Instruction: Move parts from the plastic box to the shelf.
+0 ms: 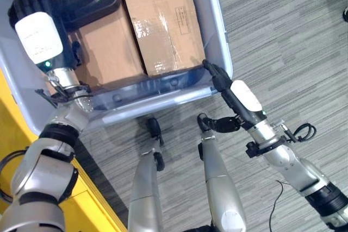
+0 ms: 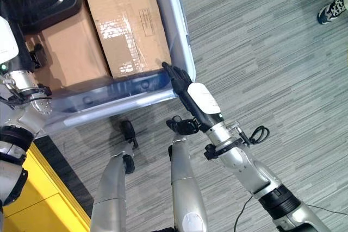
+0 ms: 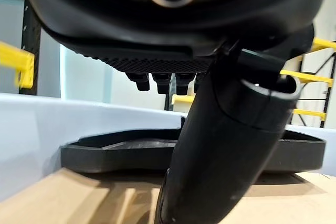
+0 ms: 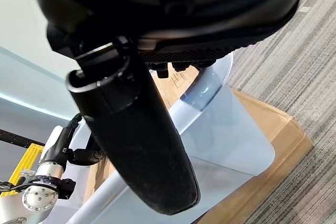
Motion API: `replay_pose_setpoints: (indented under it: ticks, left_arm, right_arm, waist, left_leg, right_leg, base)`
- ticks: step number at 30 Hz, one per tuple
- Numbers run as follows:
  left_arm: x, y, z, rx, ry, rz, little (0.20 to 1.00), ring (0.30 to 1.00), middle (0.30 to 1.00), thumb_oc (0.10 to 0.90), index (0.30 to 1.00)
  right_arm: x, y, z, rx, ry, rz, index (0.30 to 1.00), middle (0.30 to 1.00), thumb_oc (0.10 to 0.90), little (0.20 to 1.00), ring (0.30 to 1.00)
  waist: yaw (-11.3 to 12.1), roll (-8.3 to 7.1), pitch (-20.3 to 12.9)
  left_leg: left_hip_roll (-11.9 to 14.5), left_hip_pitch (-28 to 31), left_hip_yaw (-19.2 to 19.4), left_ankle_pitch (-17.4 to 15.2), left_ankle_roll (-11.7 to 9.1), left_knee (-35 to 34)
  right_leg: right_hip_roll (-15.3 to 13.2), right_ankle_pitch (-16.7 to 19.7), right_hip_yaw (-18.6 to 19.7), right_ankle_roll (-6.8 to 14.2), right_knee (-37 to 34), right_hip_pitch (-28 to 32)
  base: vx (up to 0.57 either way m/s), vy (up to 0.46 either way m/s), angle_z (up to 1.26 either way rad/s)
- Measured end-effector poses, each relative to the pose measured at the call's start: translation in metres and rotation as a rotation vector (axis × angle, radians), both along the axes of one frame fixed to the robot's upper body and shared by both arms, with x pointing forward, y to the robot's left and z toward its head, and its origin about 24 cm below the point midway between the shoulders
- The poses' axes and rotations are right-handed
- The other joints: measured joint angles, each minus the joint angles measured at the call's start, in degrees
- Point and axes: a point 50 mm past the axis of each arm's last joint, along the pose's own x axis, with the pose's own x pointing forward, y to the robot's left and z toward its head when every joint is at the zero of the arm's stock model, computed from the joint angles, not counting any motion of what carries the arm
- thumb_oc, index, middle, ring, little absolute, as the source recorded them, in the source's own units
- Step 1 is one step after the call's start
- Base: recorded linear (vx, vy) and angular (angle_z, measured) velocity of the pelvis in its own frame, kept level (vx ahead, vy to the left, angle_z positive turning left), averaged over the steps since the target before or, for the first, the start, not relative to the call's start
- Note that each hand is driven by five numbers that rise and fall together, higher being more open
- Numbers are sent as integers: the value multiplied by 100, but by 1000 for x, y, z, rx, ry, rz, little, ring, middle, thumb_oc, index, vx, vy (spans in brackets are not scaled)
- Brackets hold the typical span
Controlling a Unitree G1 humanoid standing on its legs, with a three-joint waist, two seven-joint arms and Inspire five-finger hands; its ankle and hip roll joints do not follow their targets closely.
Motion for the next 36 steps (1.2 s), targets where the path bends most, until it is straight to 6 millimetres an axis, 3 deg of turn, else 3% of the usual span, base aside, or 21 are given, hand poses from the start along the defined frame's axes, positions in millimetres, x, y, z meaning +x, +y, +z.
replay_pose_setpoints:
  ticks: [8,14,20,25,26,27,28,29,30,31,36]
  left_arm:
    - [4,-4,4,9,24,-10,1000,1000,1000,900,1000]
    - [6,-3,-8,-45,110,-27,1000,1000,1000,900,1000]
    - [8,-5,7,32,124,-31,1000,1000,1000,900,1000]
    - [11,-10,18,63,165,-64,1000,1000,1000,900,1000]
    - [12,-12,19,64,164,-69,1000,1000,1000,900,1000]
    - [12,-12,18,63,173,-72,1000,1000,1000,900,1000]
    - [12,-12,16,61,180,-74,1000,1000,1000,900,1000]
    - [13,-14,17,64,179,-83,602,602,602,616,602]
    - [13,-15,16,82,186,-82,544,544,544,575,544]
    - [13,-14,16,89,199,-78,300,300,300,400,300]
    - [15,-14,11,166,245,-42,300,300,300,400,300]
  right_arm:
    - [0,1,-1,8,-5,-2,1000,1000,900,1000,1000]
    - [3,-1,-1,3,-3,-10,1000,1000,900,1000,1000]
    - [6,-3,6,21,-19,-15,1000,1000,900,1000,1000]
    - [10,-10,10,35,-24,-45,1000,1000,900,1000,1000]
    - [10,-10,10,35,-24,-47,1000,1000,900,1000,1000]
    - [10,-12,11,27,-25,-50,1000,1000,900,1000,1000]
    - [11,-13,11,19,-25,-53,1000,1000,900,1000,1000]
    - [11,-13,12,20,-27,-59,1000,1000,900,1000,1000]
    - [11,-14,11,19,-23,-64,1000,1000,900,1000,1000]
    - [12,-15,10,17,-18,-70,1000,1000,900,1000,1000]
    - [14,-17,7,16,1,-80,1000,1000,900,1000,1000]
  waist:
    - [-6,-11,-4]
    - [2,-31,-14]
    - [8,-95,-56]
    - [11,-131,-78]
    - [1,-168,-102]
    - [20,-178,-118]
    - [32,-182,-139]
    - [10,-190,-146]
    - [8,-196,-153]
    - [18,-240,-181]
    - [20,-366,-299]
  left_leg:
    - [10,-40,47,-63,22,131]
    - [56,-158,2,-172,65,349]
    - [61,-472,6,-217,124,589]
    - [61,-596,231,-246,158,591]
    - [39,-635,301,-300,108,665]
    - [86,-752,277,-466,183,1284]
    - [68,-728,248,-769,384,1353]
    - [47,-728,285,-766,383,1307]
    - [46,-729,309,-753,386,1294]
    - [45,-734,329,-752,390,1297]
    - [124,-725,457,-704,321,1091]
  right_leg:
    - [1,-15,18,-21,28,-2]
    - [45,-70,-13,-39,128,-33]
    - [46,-54,19,-66,197,-253]
    - [-66,-29,73,-182,89,-335]
    - [-144,14,94,-238,13,-365]
    - [-157,42,62,-149,73,-401]
    - [-131,58,84,-102,188,-444]
    - [-136,54,137,-155,189,-449]
    - [-129,95,175,-172,152,-427]
    - [-135,102,185,-164,122,-432]
    - [-142,202,178,-149,-82,-432]
  base:
    - [24,26,-2]
    - [32,17,1]
    - [4,12,-1]
    - [-1,16,1]
    - [0,0,0]
    - [-8,0,-13]
    - [-5,-2,-13]
    - [-4,0,-5]
    - [-5,0,6]
    - [-6,2,3]
    - [-7,1,4]
